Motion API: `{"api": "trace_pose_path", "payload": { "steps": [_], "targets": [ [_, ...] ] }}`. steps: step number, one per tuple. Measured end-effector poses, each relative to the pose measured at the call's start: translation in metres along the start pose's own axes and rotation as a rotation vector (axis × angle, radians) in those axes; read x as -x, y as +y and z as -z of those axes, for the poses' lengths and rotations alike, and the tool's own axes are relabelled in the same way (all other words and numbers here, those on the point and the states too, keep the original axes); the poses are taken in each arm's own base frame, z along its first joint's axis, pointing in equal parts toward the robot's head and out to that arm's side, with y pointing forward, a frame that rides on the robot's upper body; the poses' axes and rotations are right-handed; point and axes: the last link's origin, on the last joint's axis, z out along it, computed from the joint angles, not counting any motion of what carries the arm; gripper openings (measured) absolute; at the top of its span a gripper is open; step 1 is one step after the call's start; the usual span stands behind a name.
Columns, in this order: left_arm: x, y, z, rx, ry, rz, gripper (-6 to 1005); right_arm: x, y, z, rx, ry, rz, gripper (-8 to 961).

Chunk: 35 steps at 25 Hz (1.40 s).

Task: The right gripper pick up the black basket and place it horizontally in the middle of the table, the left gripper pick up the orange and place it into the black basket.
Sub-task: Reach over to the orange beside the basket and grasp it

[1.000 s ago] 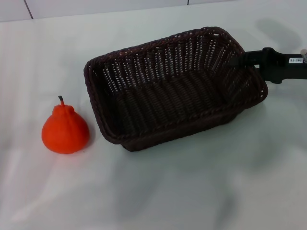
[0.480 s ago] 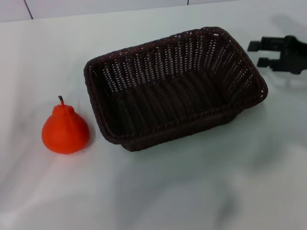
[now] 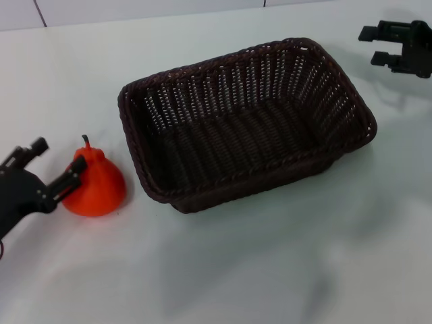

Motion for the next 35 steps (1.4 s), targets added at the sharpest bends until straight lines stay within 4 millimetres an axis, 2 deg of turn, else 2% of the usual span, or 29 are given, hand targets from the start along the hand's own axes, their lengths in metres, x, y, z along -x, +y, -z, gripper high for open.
{"api": "trace_pose_path", "payload": {
  "steps": [6,17,21,25,31,35],
  "targets": [
    [0.007,0.005,-0.006,0.054,-0.07,-0.022,795,-0.002,-0.001,-0.003,0.003,0.012,0.002,745],
    [0.005,0.005,-0.008,0.094,-0.093,-0.038,328,-0.003,0.001,-0.003,0.008,0.028,0.006,740],
    [0.002,0.007,-0.009,0.11,-0.073,-0.037,281,-0.004,0.001,-0.002,0.011,0.032,0.007,739],
    [-0.014,0.006,0.0,0.118,0.045,-0.017,234,-0.004,0.001,-0.003,0.009,0.036,0.005,739],
    [-0.055,-0.002,0.031,0.113,0.334,0.025,153,-0.004,-0.003,-0.004,-0.022,0.046,0.011,739],
    [-0.076,0.001,0.02,0.18,0.433,0.049,67,-0.002,-0.005,-0.008,-0.032,0.041,0.025,739]
  ]
}}
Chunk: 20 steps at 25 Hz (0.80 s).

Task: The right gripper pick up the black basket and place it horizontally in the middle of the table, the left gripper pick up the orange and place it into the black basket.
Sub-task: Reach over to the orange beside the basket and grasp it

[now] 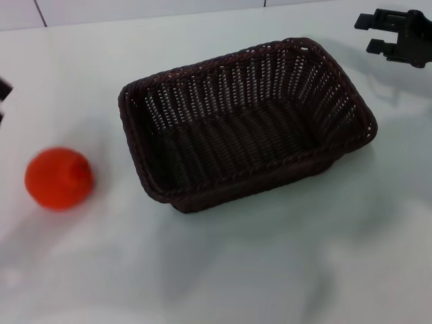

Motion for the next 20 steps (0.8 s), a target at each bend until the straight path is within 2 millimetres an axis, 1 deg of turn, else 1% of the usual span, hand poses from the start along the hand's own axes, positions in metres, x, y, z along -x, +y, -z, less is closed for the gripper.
{"api": "trace_pose_path", "payload": {
  "steps": [1,4,6,8,12,17,20],
  "targets": [
    [0.0,0.0,-0.009,0.022,0.007,0.009,45,0.0,0.0,-0.001,-0.002,0.0,0.002,739],
    [0.004,0.002,-0.029,0.059,-0.005,0.02,50,0.001,-0.002,-0.001,-0.016,-0.002,0.011,739],
    [0.008,0.0,-0.035,0.05,-0.023,0.02,54,0.002,-0.004,-0.001,-0.025,-0.004,0.015,738],
    [0.012,-0.005,-0.035,0.014,-0.051,0.01,57,0.001,-0.003,0.0,-0.026,-0.001,0.016,738],
    [0.021,-0.015,-0.025,-0.082,-0.118,0.026,64,0.0,-0.001,0.004,-0.026,0.014,0.018,738],
    [0.036,-0.022,0.003,-0.217,-0.206,0.045,261,-0.004,0.001,0.006,-0.017,0.033,0.027,738],
    [0.041,-0.021,0.016,-0.252,-0.239,0.054,341,-0.005,-0.001,0.004,-0.016,0.034,0.032,738]
  ]
}}
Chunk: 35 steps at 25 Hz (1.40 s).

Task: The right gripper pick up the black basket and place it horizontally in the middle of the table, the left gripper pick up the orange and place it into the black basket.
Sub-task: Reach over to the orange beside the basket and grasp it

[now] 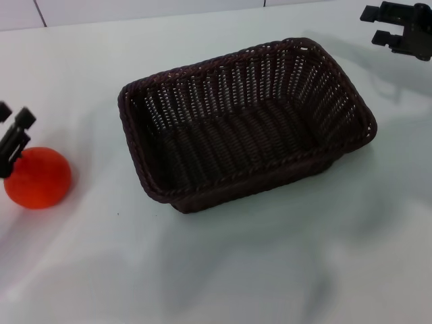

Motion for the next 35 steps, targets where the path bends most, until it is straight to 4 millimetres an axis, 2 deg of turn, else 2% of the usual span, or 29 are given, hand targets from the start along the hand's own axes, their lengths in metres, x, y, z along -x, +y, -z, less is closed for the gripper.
{"api": "trace_pose_path", "payload": {
  "steps": [6,11,16,22,27,35],
  "targets": [
    [0.013,0.001,0.014,-0.019,-0.064,0.009,500,-0.005,-0.004,-0.005,0.004,0.006,0.013,738],
    [0.027,0.002,0.013,-0.02,-0.152,0.004,742,-0.006,-0.007,-0.009,0.001,0.007,0.02,737],
    [0.035,-0.001,0.008,-0.043,-0.207,-0.013,799,-0.006,-0.01,-0.013,-0.006,0.004,0.023,737],
    [0.035,0.0,0.007,-0.043,-0.21,-0.042,601,-0.005,-0.01,-0.013,-0.007,0.002,0.021,737],
    [0.035,0.0,0.005,-0.036,-0.21,-0.047,395,-0.004,-0.009,-0.013,-0.006,0.004,0.018,737],
    [0.033,0.001,0.002,-0.025,-0.203,-0.05,227,-0.004,-0.008,-0.012,-0.006,0.007,0.014,736]
  ]
}}
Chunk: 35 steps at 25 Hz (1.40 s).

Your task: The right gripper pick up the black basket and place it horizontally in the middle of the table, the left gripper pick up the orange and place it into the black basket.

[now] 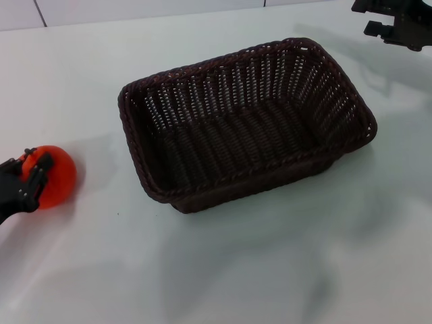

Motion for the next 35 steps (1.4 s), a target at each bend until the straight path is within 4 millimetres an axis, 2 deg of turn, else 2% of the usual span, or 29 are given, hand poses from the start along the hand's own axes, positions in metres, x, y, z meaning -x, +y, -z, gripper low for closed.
{"api": "trace_pose_path", "payload": {
  "steps": [4,10,14,16,22,25,28,33,35],
  "targets": [
    [-0.01,0.005,0.001,0.036,0.068,0.01,193,0.0,0.0,0.001,-0.005,0.003,-0.003,736],
    [-0.051,0.013,-0.001,0.144,0.3,0.032,174,0.0,-0.001,0.002,-0.018,0.015,-0.01,736],
    [-0.074,0.025,-0.022,0.249,0.381,0.048,190,0.001,-0.001,0.002,-0.023,0.012,-0.003,736],
    [-0.083,0.036,-0.041,0.325,0.382,0.047,201,0.002,-0.002,0.001,-0.029,0.011,-0.004,735],
    [-0.085,0.065,-0.096,0.469,0.206,0.043,234,0.005,-0.005,0.0,-0.057,0.017,0.01,735],
    [-0.081,0.071,-0.111,0.477,0.128,0.08,250,0.008,-0.005,-0.001,-0.069,0.028,0.019,735],
    [-0.08,0.072,-0.114,0.474,0.112,0.092,267,0.01,-0.005,-0.002,-0.076,0.035,0.031,735],
    [-0.083,0.068,-0.105,0.459,0.171,0.119,294,0.009,-0.006,-0.003,-0.094,0.081,0.07,735],
    [-0.085,0.064,-0.099,0.438,0.211,0.136,431,0.007,-0.008,-0.004,-0.106,0.116,0.096,735]
  ]
}}
